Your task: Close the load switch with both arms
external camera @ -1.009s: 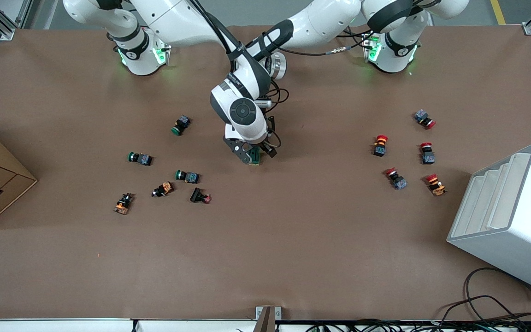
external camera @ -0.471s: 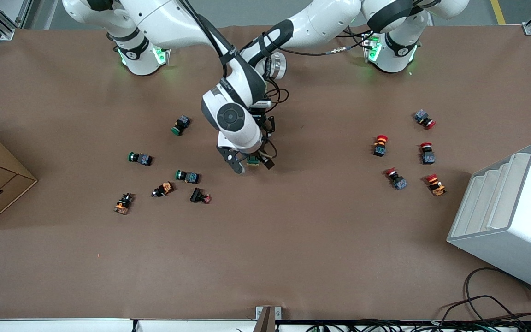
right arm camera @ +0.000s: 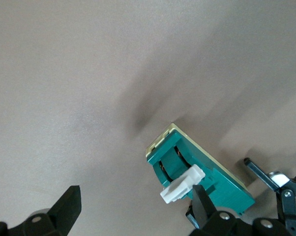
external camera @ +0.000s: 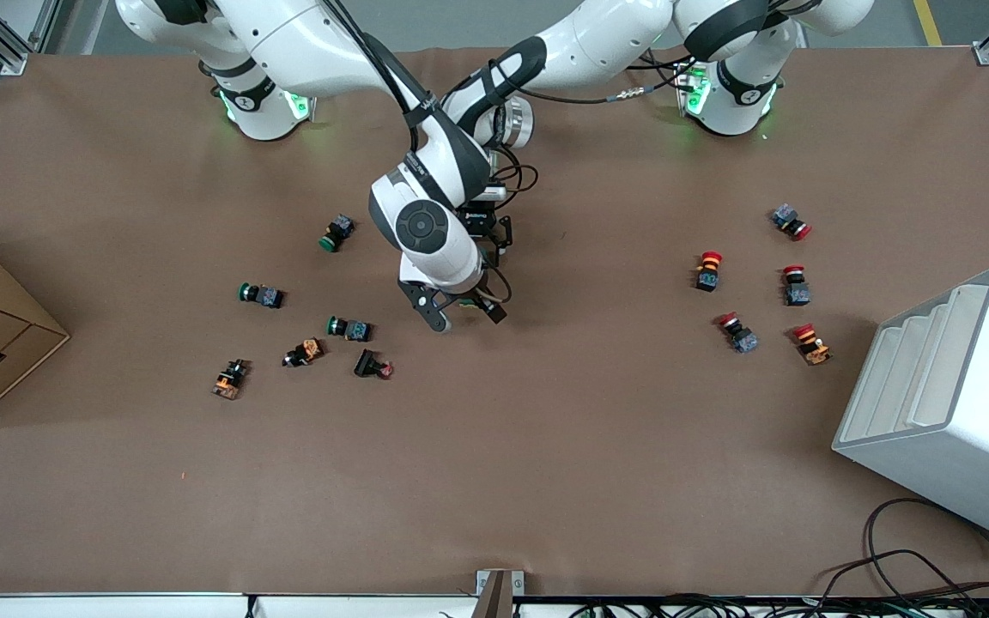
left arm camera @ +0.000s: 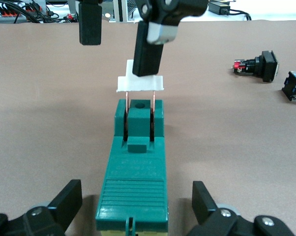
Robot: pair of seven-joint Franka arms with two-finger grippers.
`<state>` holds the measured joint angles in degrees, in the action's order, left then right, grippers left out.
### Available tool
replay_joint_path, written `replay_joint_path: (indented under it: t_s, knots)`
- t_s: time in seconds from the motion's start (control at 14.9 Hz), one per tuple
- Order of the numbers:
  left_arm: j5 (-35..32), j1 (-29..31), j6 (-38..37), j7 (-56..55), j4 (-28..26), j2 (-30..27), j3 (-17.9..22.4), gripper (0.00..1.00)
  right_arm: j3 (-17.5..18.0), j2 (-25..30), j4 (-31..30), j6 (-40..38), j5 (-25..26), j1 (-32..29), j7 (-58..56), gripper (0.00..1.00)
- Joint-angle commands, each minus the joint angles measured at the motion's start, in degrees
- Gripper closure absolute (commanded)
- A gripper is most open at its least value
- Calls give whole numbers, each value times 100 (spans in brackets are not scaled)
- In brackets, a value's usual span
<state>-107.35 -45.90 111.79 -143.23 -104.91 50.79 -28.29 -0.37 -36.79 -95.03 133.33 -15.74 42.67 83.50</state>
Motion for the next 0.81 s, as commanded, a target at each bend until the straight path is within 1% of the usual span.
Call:
replay_joint_path:
  t_s: [0.0,0.27,0.54,0.74]
  knots:
    - [-5,-77,80,-196,58,98,34,1,29,-153,55,79,1,-74,-246,0]
    - [-5,-76,80,-196,67,98,34,1,29,-372,125,404,1,-144,-396,0]
    - [-5,-77,80,-196,67,98,34,1,29,-417,231,396,10,-232,-440,0]
    - [-5,-77,80,-196,67,89,34,1,29,-364,407,308,10,-495,-842,0]
